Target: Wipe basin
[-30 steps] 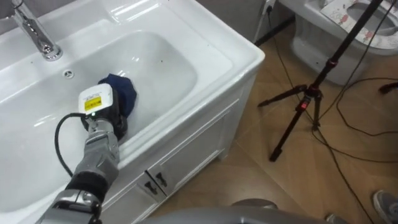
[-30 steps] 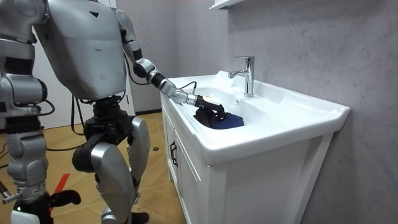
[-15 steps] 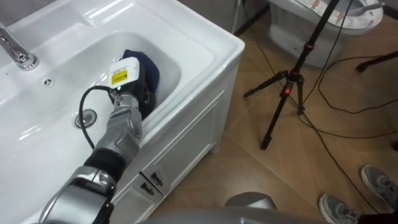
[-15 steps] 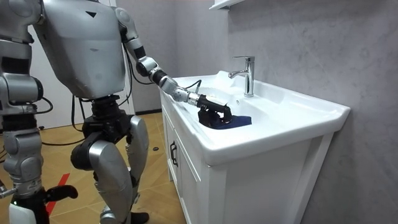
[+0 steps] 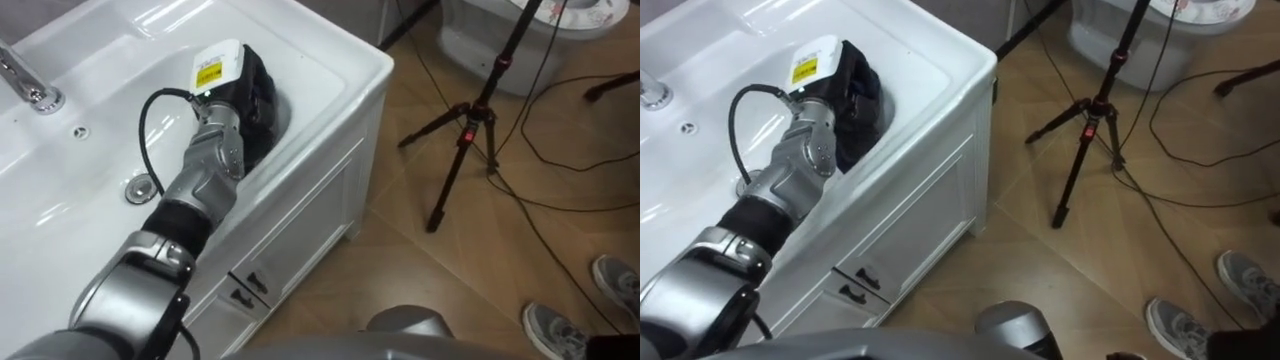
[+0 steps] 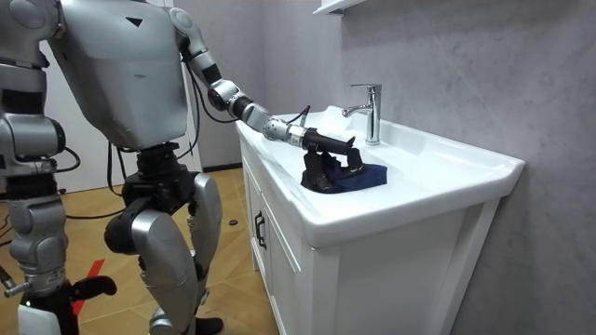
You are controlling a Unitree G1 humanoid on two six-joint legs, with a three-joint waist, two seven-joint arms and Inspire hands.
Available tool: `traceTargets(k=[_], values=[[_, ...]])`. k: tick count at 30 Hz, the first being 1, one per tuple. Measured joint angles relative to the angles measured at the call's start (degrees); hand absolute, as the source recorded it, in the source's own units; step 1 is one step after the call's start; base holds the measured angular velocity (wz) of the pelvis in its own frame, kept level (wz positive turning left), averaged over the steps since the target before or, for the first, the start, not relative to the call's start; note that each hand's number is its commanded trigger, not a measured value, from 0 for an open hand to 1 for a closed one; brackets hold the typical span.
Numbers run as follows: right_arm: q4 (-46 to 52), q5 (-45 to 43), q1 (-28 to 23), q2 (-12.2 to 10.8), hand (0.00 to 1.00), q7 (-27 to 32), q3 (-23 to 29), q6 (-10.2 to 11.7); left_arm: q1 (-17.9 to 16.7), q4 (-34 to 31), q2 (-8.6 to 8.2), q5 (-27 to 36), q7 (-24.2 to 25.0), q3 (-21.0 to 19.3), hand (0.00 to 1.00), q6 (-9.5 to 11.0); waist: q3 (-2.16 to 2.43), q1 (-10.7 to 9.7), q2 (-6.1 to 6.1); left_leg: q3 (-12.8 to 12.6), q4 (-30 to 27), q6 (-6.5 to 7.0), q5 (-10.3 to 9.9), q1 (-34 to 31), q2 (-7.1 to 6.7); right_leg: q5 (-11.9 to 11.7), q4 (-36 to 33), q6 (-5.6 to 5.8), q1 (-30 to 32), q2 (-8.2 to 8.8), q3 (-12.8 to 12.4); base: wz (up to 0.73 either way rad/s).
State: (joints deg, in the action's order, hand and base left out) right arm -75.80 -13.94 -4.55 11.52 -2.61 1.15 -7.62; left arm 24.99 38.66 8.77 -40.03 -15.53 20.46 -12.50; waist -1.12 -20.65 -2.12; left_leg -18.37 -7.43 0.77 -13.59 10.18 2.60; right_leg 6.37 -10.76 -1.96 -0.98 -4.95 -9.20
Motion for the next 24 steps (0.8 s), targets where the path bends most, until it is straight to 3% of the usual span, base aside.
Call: traceTargets(k=[4,8,10,14,17,18,22,24], values=[[0.24,-0.18,-0.13,0.00,0.00,0.01,0.22,-0.67,-0.60,1.35,0.27,-0.09,-0.08,-0.68,1.00,1.16,-0.10,0.72,0.01,-0.52,0.15,0.00,0.00,0.43,0.01,0.00,-0.07,0.01,-0.24,-0.20,-0.57,-0.09],[2.04,-0.18,-0.87,-0.23,0.00,0.39,1.75,-0.70,-6.64,8.38,0.66,-0.24,-1.99,-5.89,1.00,3.74,-0.19,2.27,0.33,-1.65,0.00,-0.06,0.02,2.47,0.30,0.15,-0.97,-0.38,-0.93,-0.98,-2.58,-0.36],[2.58,-0.16,-2.02,-0.63,0.00,1.06,2.78,-0.66,-9.09,9.86,1.68,-0.29,-2.38,-8.57,1.00,4.39,0.01,2.32,0.72,-1.73,0.05,-0.28,-0.12,2.63,0.47,0.44,-1.02,-0.53,-0.99,-1.23,-2.62,0.01],[2.85,-0.13,-3.48,-0.64,0.00,1.19,4.69,-1.49,-12.29,13.41,3.84,-0.62,-2.65,-13.46,1.00,5.84,0.46,4.57,0.96,-1.26,0.39,-0.80,-0.54,3.53,0.82,0.57,-1.45,-0.72,-1.12,-2.06,-3.39,-0.08],[3.02,-0.17,-3.68,-0.67,0.00,1.20,6.18,-1.94,-12.46,17.04,3.96,-1.49,-2.68,-17.45,1.00,6.67,0.65,6.62,0.91,-1.51,0.84,-0.91,-0.59,4.50,0.82,0.43,-1.84,-0.97,-1.96,-2.28,-3.42,-0.07],[3.10,-0.18,-3.56,-0.68,0.00,1.22,7.54,-1.88,-13.28,17.12,3.94,-2.06,-2.68,-18.98,1.00,6.93,1.07,6.95,0.89,-1.40,0.86,-0.96,-0.63,4.49,0.83,0.39,-1.86,-1.06,-2.03,-2.25,-3.07,0.00],[4.76,-0.21,-3.64,-0.16,0.00,1.23,10.18,-1.70,-15.32,17.11,4.02,-3.31,-2.83,-23.84,1.00,8.11,1.66,8.28,0.52,-1.17,0.76,-0.98,-0.62,4.49,0.77,0.29,-1.84,-1.24,-2.04,-2.33,-3.00,-0.01],[4.74,-0.18,-3.62,0.26,0.00,1.28,10.28,-1.76,-15.94,17.06,4.44,-3.38,-2.83,-24.49,1.00,8.35,1.80,9.90,0.30,1.58,0.69,-0.96,-0.62,4.51,0.68,0.19,-1.80,-1.40,-2.41,-2.31,-2.72,0.03]])
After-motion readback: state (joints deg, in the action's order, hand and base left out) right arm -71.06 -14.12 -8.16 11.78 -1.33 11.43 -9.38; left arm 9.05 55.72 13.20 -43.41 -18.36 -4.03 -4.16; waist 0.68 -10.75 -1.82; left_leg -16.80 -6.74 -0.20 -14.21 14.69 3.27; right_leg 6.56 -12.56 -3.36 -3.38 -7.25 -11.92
